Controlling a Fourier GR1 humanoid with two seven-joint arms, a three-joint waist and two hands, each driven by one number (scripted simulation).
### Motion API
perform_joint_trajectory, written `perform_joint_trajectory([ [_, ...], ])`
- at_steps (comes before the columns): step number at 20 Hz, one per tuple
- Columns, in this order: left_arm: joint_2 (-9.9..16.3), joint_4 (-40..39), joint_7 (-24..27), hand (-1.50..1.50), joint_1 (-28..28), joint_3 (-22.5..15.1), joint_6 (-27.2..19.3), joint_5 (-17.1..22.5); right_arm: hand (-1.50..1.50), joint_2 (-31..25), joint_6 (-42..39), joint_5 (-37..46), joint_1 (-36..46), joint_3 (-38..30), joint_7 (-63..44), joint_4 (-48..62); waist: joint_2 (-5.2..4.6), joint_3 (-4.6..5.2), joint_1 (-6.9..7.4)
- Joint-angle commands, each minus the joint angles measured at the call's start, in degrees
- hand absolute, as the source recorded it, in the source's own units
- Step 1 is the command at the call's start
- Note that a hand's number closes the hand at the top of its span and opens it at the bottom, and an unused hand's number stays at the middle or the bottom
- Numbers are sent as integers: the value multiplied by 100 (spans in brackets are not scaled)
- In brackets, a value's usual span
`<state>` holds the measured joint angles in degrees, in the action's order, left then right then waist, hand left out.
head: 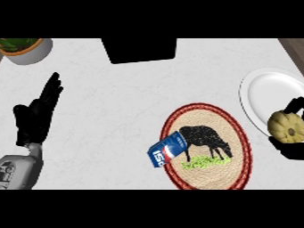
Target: Pick the squash from the placemat and place it in the plate
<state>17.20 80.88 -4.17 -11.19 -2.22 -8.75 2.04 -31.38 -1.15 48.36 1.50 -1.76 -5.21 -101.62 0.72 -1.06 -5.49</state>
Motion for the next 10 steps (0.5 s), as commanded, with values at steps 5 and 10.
perform_joint_trajectory([
  [5, -4, 106, 14, 0, -19, -81, 109, 14, 150, -812, -554, -2570, 111, -1589, 2425, 836, -47, 38, 177],
  [10, 10, 190, -39, 0, -104, -178, 227, -4, 150, -1700, -1682, -3508, 270, -2337, 3906, 2501, -119, 64, 547],
])
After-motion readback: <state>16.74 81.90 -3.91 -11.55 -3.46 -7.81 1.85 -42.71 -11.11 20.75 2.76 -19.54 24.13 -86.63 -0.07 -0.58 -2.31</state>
